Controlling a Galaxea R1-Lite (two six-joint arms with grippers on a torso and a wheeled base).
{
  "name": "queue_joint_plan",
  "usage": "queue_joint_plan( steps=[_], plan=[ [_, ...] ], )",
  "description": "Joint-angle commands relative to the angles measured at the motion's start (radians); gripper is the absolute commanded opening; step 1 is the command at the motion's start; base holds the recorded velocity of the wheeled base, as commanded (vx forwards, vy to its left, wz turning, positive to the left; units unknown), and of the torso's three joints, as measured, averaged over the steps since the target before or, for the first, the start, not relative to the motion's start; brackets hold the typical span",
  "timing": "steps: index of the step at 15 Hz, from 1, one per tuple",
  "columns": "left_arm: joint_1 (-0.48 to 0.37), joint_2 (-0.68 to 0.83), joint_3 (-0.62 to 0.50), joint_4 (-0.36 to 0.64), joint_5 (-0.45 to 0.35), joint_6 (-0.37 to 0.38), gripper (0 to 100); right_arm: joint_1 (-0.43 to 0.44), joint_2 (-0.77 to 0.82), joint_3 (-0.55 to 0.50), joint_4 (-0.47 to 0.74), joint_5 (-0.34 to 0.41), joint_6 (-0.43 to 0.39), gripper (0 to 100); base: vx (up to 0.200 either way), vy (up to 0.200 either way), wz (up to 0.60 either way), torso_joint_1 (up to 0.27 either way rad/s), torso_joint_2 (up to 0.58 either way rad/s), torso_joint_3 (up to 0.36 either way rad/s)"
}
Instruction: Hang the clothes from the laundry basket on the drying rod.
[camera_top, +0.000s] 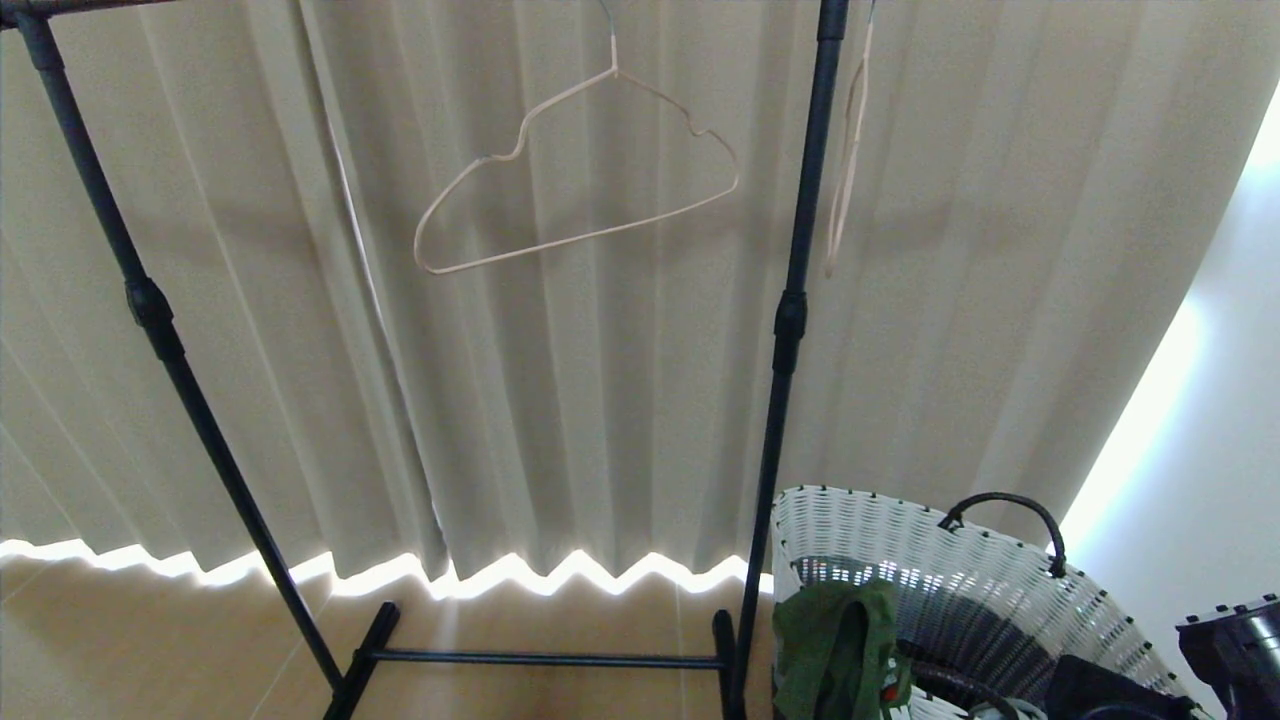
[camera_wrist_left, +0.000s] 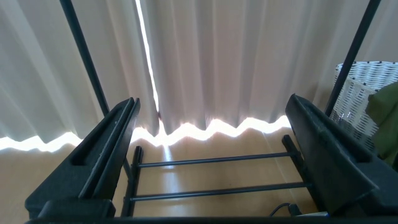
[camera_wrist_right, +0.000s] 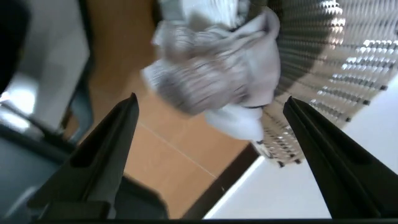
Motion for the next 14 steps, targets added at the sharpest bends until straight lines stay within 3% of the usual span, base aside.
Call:
queue_joint_plan(
  steps=[1,5,8,9,14],
  plan=[
    [0.0,0.0,0.0,0.0,0.001,0.0,100,-0.01,0.12,-0.002,-0.056,-0.043,0.0,100,0.0,0.0,0.0,0.0,0.0,0.0],
    [0.0,0.0,0.0,0.0,0.001,-0.003,100,-0.016,0.205,0.003,-0.15,-0.112,0.001,100,0.0,0.0,0.0,0.0,0.0,0.0],
    [0.0,0.0,0.0,0.0,0.001,-0.003,100,-0.037,0.221,0.003,-0.196,-0.121,0.001,100,0.0,0.0,0.0,0.0,0.0,0.0],
    [0.0,0.0,0.0,0.0,0.001,-0.003,100,-0.042,0.223,0.004,-0.204,-0.123,0.001,0,0.0,0.0,0.0,0.0,0.0,0.0],
    [0.0,0.0,0.0,0.0,0.001,-0.003,100,-0.044,0.209,0.006,-0.208,-0.123,0.001,0,0.0,0.0,0.0,0.0,0.0,0.0]
  ],
)
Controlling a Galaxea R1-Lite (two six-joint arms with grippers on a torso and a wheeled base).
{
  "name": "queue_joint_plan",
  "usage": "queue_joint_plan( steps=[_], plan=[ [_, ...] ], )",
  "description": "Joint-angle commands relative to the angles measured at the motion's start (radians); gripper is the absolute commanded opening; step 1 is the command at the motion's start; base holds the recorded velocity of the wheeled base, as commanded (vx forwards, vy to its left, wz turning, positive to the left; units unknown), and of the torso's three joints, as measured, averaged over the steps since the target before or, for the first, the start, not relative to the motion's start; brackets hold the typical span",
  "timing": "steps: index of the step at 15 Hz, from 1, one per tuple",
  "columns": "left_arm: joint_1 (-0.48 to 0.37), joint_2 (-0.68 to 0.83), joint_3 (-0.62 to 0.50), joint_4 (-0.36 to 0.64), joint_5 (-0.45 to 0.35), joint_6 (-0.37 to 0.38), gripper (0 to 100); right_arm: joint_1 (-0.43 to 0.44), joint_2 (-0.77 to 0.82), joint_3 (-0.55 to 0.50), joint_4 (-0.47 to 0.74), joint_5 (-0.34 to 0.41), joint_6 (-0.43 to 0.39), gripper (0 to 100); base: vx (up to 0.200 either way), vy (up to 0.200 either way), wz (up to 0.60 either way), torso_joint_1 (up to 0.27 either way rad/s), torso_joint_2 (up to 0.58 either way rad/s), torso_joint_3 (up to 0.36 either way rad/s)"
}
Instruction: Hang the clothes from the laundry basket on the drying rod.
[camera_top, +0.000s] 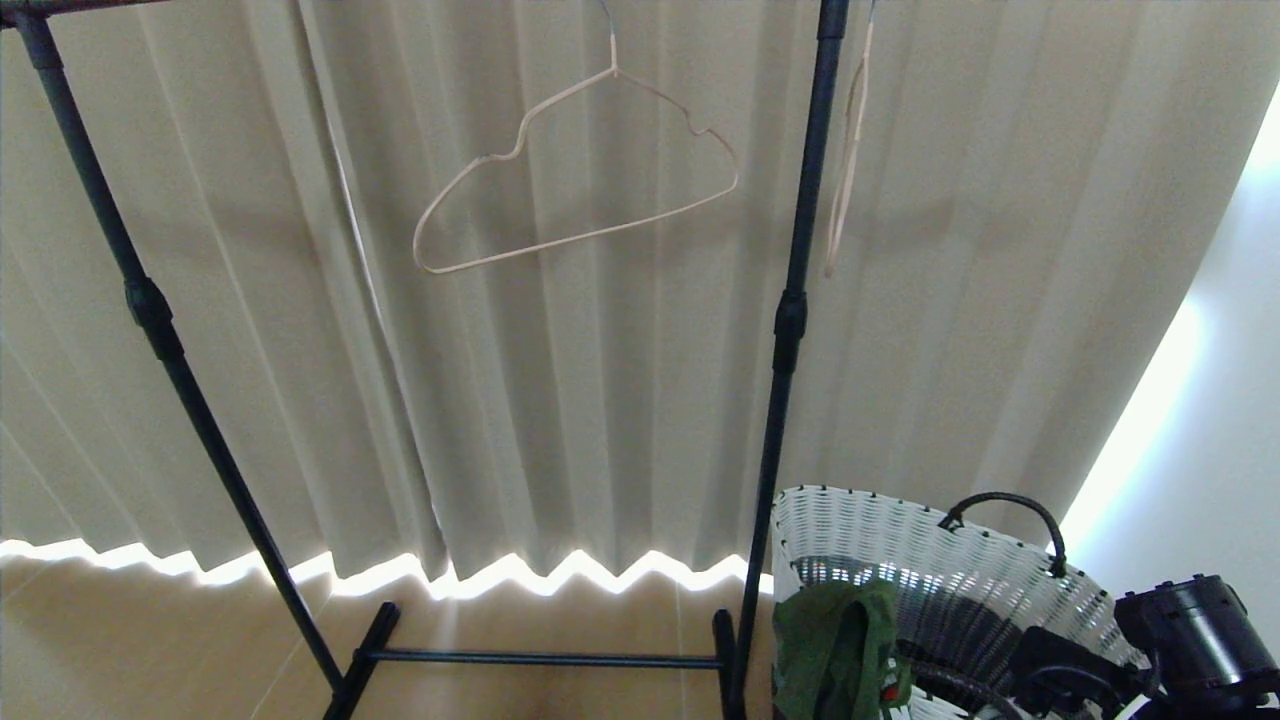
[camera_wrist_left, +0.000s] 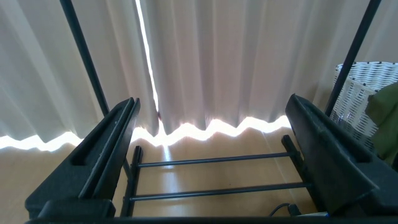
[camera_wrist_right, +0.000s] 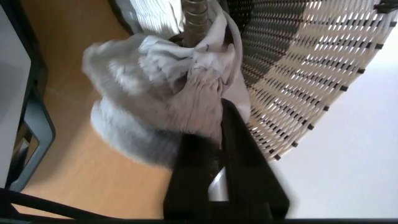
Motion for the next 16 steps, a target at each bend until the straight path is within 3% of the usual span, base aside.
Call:
queue_joint_plan(
  steps=[1,3,6,10,12,16],
  plan=[
    [0.0,0.0,0.0,0.0,0.0,0.0,100,-0.001,-0.009,0.003,0.0,0.0,-0.001,0,0.0,0.0,0.0,0.0,0.0,0.0],
    [0.0,0.0,0.0,0.0,0.0,0.0,100,-0.021,-0.077,0.011,-0.003,-0.003,-0.001,0,0.0,0.0,0.0,0.0,0.0,0.0],
    [0.0,0.0,0.0,0.0,0.0,0.0,100,-0.066,-0.324,-0.006,0.009,-0.008,-0.002,0,0.0,0.0,0.0,0.0,0.0,0.0],
    [0.0,0.0,0.0,0.0,0.0,0.001,100,-0.195,-0.581,-0.122,0.009,0.005,0.015,0,0.0,0.0,0.0,0.0,0.0,0.0],
    [0.0,0.0,0.0,0.0,0.0,0.001,100,-0.207,-0.641,-0.159,0.011,0.005,0.059,0,-0.1,0.0,0.0,0.001,0.0,-0.001],
    [0.0,0.0,0.0,0.0,0.0,0.0,100,-0.207,-0.676,-0.167,0.011,0.005,0.07,0,-0.2,0.0,0.0,0.0,0.0,0.001]
  ],
)
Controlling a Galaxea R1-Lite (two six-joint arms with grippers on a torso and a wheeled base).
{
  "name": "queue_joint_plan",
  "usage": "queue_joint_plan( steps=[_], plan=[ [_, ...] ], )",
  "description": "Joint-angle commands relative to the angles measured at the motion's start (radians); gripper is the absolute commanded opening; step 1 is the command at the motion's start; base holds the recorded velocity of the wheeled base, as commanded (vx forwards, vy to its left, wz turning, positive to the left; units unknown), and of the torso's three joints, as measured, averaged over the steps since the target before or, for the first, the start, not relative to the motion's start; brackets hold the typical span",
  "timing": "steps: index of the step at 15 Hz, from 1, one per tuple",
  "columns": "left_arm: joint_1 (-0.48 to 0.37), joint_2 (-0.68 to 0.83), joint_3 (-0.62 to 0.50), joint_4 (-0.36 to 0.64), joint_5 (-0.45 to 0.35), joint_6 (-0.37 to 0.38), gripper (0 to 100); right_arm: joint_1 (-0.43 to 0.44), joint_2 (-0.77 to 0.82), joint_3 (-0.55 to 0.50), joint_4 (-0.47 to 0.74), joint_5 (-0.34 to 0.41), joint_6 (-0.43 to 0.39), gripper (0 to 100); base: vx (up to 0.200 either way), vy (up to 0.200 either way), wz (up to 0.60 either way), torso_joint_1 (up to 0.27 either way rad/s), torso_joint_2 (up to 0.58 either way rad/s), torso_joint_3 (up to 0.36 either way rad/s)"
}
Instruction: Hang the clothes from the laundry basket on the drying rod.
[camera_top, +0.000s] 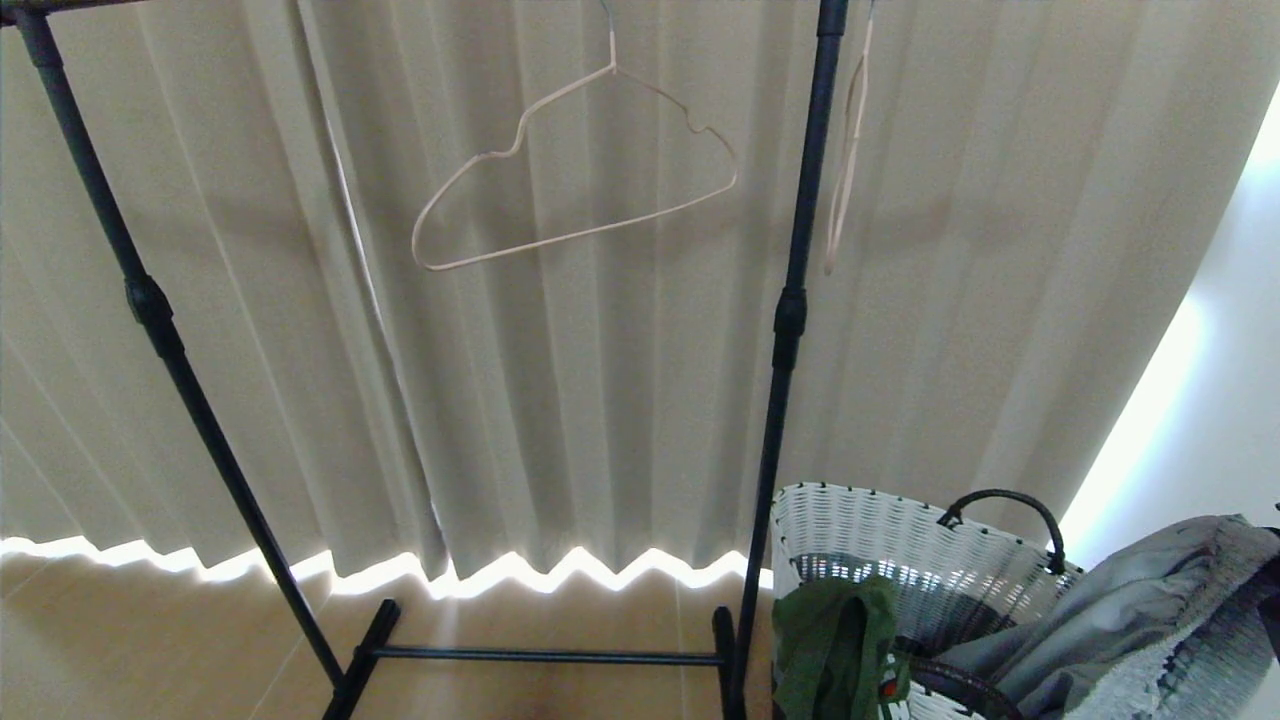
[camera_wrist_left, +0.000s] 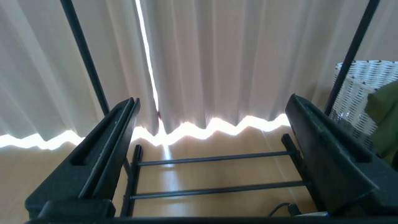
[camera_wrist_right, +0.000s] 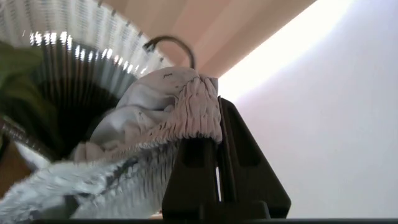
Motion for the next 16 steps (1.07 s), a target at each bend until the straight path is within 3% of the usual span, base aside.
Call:
queue_joint_plan(
  steps=[1,3,12,16],
  plan=[
    [0.0,0.0,0.0,0.0,0.0,0.0,100,-0.002,-0.039,-0.005,-0.002,-0.001,-0.001,0,-0.2,0.0,0.0,0.007,0.0,-0.007],
    [0.0,0.0,0.0,0.0,0.0,0.0,100,-0.002,-0.042,-0.006,-0.003,0.001,0.001,0,-0.2,0.0,0.0,-0.002,0.0,0.005],
    [0.0,0.0,0.0,0.0,0.0,0.0,100,-0.002,-0.076,-0.005,-0.002,0.001,0.022,0,0.0,0.0,0.0,0.0,0.0,0.0],
    [0.0,0.0,0.0,0.0,0.0,-0.002,100,-0.002,-0.076,0.006,-0.002,0.001,0.022,0,0.0,0.2,0.0,0.001,0.0,0.002]
  ],
)
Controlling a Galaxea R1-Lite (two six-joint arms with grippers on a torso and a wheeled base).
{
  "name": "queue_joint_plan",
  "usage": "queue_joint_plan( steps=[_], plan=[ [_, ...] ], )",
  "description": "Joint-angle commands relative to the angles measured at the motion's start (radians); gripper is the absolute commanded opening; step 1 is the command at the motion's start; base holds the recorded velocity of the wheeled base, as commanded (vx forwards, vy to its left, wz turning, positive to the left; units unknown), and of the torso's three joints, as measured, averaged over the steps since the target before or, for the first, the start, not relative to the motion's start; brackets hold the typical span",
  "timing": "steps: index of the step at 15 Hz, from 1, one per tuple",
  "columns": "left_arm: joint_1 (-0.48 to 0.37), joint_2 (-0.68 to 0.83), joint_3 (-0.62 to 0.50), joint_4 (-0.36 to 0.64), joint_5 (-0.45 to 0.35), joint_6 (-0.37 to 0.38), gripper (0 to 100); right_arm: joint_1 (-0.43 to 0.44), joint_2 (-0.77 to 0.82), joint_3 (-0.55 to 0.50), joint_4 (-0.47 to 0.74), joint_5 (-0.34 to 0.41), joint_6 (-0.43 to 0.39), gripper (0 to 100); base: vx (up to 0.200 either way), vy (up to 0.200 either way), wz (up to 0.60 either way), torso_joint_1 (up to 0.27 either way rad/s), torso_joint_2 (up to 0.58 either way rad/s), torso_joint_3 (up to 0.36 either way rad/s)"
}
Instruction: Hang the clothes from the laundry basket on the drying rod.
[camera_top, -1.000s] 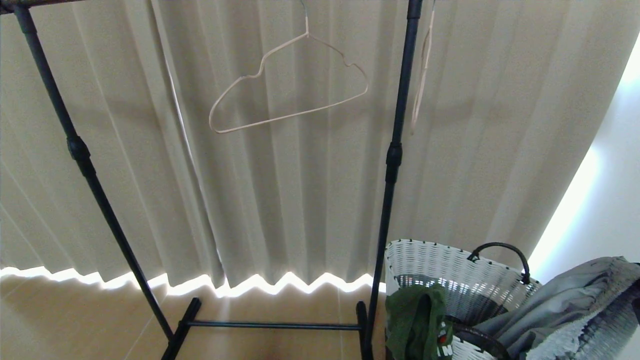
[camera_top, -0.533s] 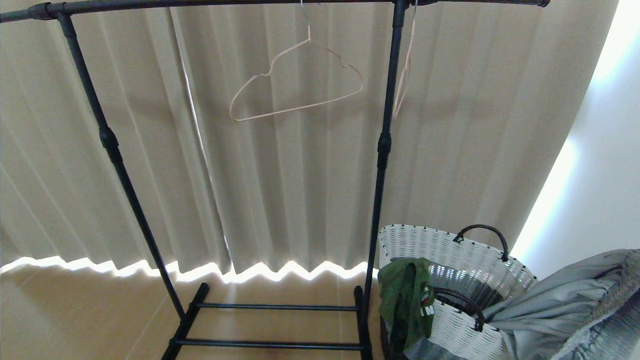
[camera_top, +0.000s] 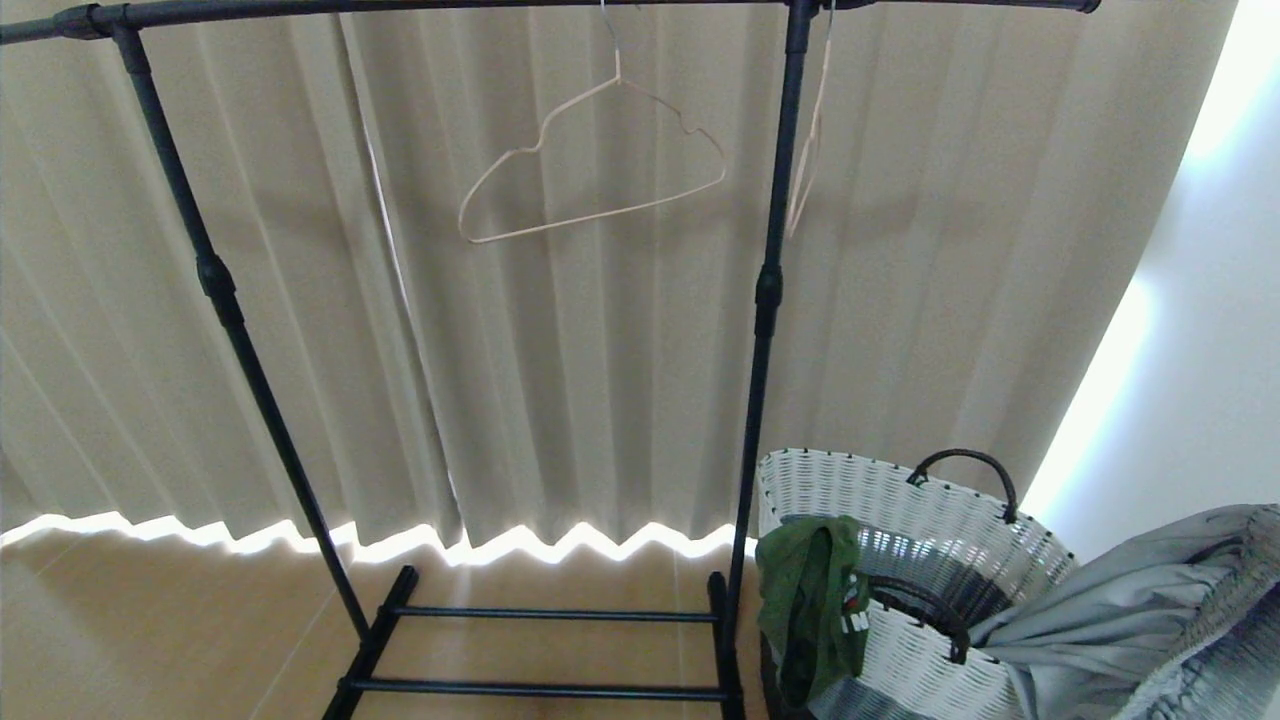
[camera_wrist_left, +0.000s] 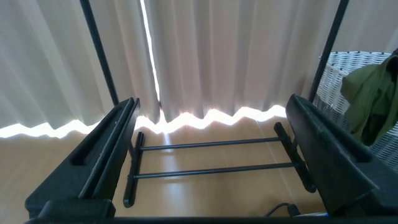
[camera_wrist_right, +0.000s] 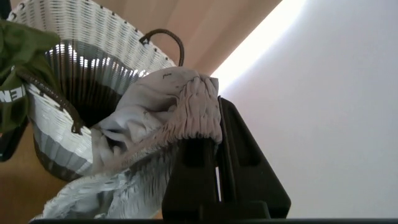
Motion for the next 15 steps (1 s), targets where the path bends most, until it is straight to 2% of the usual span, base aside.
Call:
queue_joint_plan(
  steps=[1,12,15],
  plan=[
    [0.0,0.0,0.0,0.0,0.0,-0.001,100,0.0,0.001,0.001,0.0,-0.001,-0.002,0,0.0,0.2,0.0,0.002,0.0,0.007],
    [0.0,0.0,0.0,0.0,0.0,-0.001,100,0.0,0.004,0.001,0.0,-0.001,-0.002,0,0.0,0.2,0.0,0.006,0.0,0.001],
    [0.0,0.0,0.0,0.0,0.0,-0.001,100,0.0,0.006,0.001,0.0,-0.001,-0.002,0,0.0,0.0,0.0,0.0,0.0,0.0]
  ],
)
